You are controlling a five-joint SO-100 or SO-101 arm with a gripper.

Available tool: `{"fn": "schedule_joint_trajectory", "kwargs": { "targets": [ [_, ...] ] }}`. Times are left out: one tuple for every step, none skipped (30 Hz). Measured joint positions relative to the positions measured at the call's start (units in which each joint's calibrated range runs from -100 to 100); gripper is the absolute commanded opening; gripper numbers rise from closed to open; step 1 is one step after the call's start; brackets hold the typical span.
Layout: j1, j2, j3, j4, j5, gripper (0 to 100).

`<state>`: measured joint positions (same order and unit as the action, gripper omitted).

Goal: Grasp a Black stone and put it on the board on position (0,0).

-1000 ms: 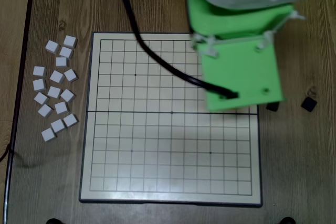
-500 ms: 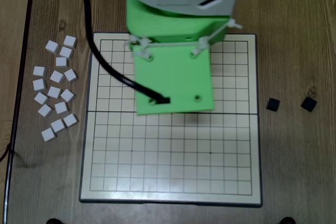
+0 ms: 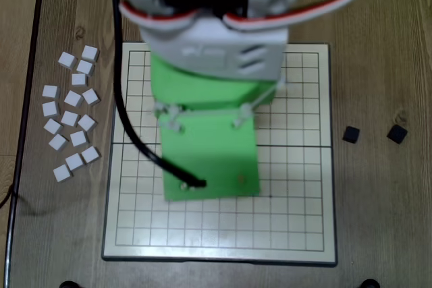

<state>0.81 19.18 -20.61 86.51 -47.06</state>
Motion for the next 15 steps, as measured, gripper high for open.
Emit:
{"fn": "schedule_joint_trajectory", "kwargs": {
  "targets": [
    [0.0,0.73,0.0,-0.4,0.0,6],
    [-0.11,1.46,0.0,-0.71,0.0,6],
    [-0.11,2.1,0.0,-1.03,0.0,6],
    [-0.11,2.83,0.0,-1.51,0.0,6],
    [-0.11,3.47,0.0,-2.06,0.0,6],
    [-0.11,3.93,0.0,-2.62,0.0,6],
    [-0.11,4.38,0.0,-3.25,0.0,6],
    [-0.11,4.66,0.0,-3.89,0.0,6],
    [-0.11,4.93,0.0,-4.52,0.0,6],
    [-0.11,5.21,0.0,-5.16,0.0,6],
    [-0.11,5.3,0.27,-5.79,0.0,6],
    [-0.11,5.39,0.8,-6.35,0.0,6],
    [-0.11,5.66,1.34,-6.82,0.0,6],
    [-0.11,5.84,1.88,-7.14,0.0,6],
    [-0.11,6.12,2.32,-7.46,0.0,6]
  ]
}}
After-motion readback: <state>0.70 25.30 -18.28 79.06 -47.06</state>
